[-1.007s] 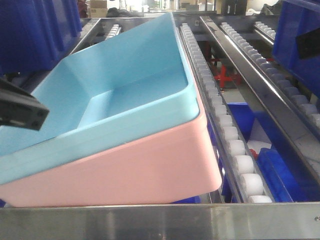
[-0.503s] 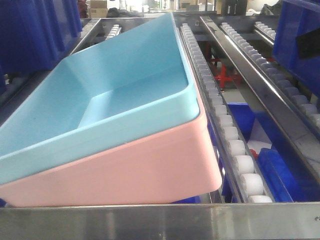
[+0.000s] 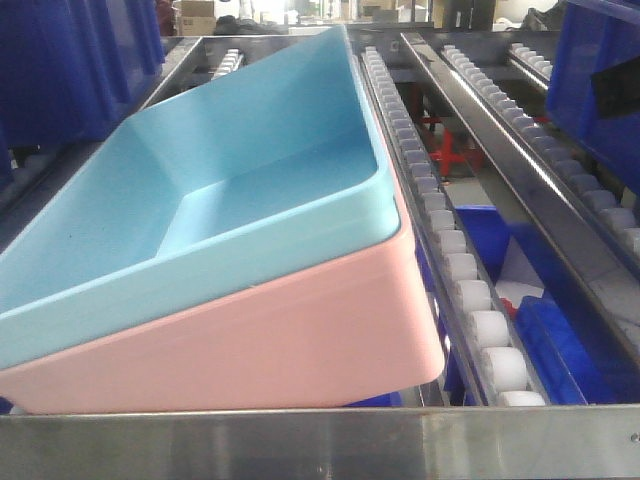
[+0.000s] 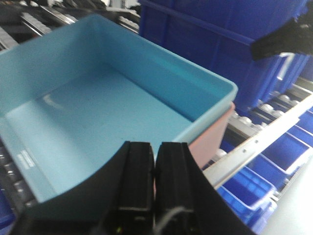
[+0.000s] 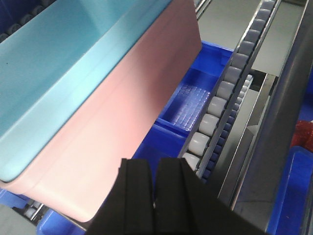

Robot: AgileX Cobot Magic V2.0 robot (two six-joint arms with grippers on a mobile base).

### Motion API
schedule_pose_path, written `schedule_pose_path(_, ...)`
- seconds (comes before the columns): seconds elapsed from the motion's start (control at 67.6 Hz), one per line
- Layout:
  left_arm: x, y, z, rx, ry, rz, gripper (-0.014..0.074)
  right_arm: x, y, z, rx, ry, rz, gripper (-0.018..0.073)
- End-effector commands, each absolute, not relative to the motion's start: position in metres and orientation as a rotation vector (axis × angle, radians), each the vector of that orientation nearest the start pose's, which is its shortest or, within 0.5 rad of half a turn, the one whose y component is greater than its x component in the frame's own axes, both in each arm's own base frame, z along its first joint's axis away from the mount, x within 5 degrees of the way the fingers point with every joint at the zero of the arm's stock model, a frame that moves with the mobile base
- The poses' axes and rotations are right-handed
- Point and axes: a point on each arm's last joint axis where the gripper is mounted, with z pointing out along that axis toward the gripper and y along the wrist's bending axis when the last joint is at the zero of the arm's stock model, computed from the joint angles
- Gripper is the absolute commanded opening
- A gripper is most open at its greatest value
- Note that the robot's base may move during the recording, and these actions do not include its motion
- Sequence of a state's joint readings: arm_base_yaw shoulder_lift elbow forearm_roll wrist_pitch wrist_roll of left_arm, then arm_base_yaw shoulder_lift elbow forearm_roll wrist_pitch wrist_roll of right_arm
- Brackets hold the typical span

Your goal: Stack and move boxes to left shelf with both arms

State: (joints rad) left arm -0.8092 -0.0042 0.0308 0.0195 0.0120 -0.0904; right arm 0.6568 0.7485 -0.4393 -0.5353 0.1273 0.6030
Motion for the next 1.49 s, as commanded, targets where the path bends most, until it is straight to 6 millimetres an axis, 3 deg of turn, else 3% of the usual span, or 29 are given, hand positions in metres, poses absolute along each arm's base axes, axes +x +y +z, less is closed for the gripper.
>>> schedule_pose_path(0.0, 0.0405, -0.0389, 0.2, 0.512, 1.402, -0.673, -0.0003, 0.1253, 0.0938, 0.2956, -0.538, 1.748, 0.47, 0.0065)
schedule_pose_path(0.207, 0.0444, -0.0345, 0.2003, 0.44, 1.413, -0.584, -0.0003, 0.1254, 0.0936, 0.2954, -0.538, 1.75, 0.468, 0.0065)
schedule_pose_path(1.48, 0.0444, -0.0345, 0.2003, 0.44, 1.413, -0.583, -0.0003, 0.1254, 0.0936, 0.2954, -0.538, 1.75, 0.468, 0.0065)
